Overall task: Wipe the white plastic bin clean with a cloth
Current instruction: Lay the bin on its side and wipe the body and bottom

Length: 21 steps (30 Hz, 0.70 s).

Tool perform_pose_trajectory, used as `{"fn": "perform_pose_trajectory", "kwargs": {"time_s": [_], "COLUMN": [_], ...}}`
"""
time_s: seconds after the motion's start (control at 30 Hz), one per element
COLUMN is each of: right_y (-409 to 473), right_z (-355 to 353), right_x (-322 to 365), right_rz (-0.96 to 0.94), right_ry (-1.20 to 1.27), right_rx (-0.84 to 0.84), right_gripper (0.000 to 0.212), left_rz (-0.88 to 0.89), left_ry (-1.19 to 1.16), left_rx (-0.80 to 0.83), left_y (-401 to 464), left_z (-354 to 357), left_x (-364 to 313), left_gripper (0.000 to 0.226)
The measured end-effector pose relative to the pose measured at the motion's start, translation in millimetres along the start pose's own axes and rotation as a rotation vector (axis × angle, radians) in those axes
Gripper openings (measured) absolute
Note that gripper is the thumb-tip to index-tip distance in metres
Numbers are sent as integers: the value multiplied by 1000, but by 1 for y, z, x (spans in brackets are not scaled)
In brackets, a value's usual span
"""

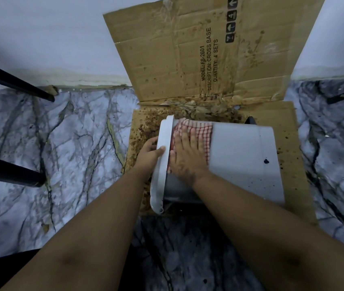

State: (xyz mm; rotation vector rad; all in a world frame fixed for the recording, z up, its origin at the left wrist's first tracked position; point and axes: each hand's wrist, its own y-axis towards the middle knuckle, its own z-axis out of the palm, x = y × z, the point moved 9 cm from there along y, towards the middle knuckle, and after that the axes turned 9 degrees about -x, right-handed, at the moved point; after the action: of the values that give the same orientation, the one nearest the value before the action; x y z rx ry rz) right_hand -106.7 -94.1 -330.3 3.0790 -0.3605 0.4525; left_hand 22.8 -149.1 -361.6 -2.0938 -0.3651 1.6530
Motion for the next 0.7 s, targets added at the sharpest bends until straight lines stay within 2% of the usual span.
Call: {"fn": "perform_pose_trajectory", "kwargs": {"time_s": [0.23, 0.33, 0.57, 0.7], "right_y": [-63, -84, -104, -116], "right_z": [8, 0, -30, -34], "right_x": [9, -26, -144, -163], "right_rz": [-137, -159, -34, 11], "right_ry": [-38, -65, -143, -192], "right_rx": [30, 29, -16, -53], "right_gripper": [74, 75, 74, 74], "left_rz": [-6, -13, 20, 35], "left_ry": [74, 65, 71, 79], "left_rx": [-6, -16, -40, -44], "left_y": [2, 4, 0, -5], "left_z": [-2, -2, 1, 3], "left_x": [-2, -1, -2, -3], "left_gripper": [40, 41, 42, 40]}}
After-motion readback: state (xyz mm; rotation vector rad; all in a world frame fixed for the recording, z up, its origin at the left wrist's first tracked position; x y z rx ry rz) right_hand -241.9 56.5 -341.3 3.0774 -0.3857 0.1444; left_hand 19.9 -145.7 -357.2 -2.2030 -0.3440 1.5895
